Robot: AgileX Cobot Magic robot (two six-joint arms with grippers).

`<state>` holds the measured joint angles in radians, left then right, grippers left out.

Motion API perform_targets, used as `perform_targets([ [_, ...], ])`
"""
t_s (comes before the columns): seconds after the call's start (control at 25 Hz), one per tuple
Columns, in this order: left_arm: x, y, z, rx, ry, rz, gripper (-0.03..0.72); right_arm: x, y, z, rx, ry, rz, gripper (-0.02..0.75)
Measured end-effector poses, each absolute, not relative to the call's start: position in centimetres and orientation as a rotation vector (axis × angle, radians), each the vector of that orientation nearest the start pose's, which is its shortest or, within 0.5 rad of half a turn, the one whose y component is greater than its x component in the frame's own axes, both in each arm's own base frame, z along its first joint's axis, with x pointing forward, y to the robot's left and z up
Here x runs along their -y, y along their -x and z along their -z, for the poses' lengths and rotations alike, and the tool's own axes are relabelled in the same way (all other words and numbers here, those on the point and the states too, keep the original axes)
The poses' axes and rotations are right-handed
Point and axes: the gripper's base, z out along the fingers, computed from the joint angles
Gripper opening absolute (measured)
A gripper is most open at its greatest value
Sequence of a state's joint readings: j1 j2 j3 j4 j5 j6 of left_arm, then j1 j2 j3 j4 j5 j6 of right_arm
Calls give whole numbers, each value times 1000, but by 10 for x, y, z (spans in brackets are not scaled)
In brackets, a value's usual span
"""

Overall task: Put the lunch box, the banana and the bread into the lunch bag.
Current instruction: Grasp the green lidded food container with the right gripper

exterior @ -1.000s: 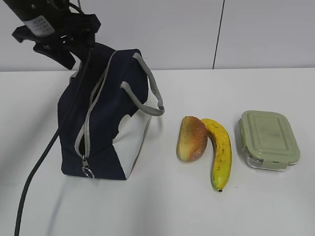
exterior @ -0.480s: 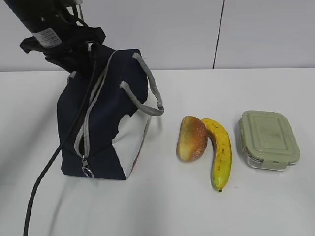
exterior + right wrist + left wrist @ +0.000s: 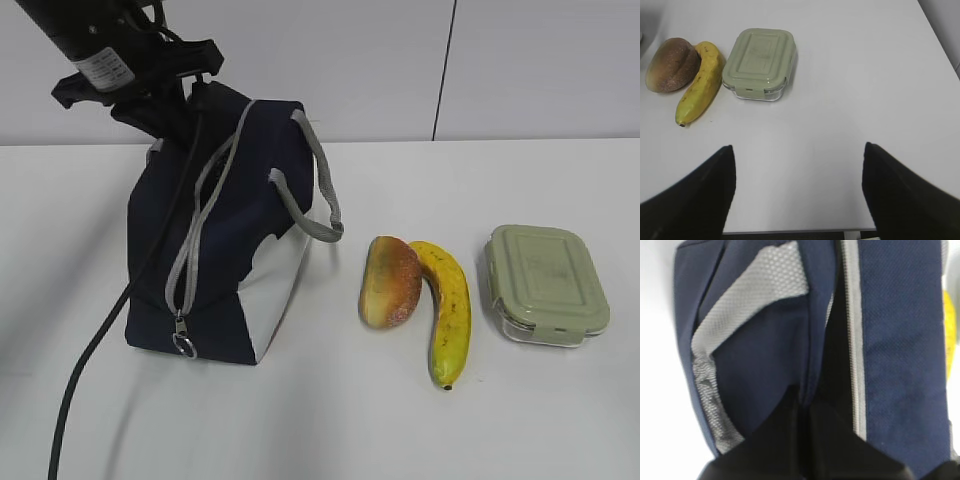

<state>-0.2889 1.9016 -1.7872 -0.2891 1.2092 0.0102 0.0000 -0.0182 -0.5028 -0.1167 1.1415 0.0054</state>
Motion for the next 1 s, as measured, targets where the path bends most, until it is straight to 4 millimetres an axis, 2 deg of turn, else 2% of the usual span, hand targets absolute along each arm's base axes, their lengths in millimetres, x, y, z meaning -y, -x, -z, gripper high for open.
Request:
perform_targets([
  [0.52,153,-382,-316,-2774,-292,705,0,10,12,-272,-2103,-18,138,583],
  [1.0,154,-382,-317,-2771,-286,733,0,10,12,-272,-2103,-18,138,582],
])
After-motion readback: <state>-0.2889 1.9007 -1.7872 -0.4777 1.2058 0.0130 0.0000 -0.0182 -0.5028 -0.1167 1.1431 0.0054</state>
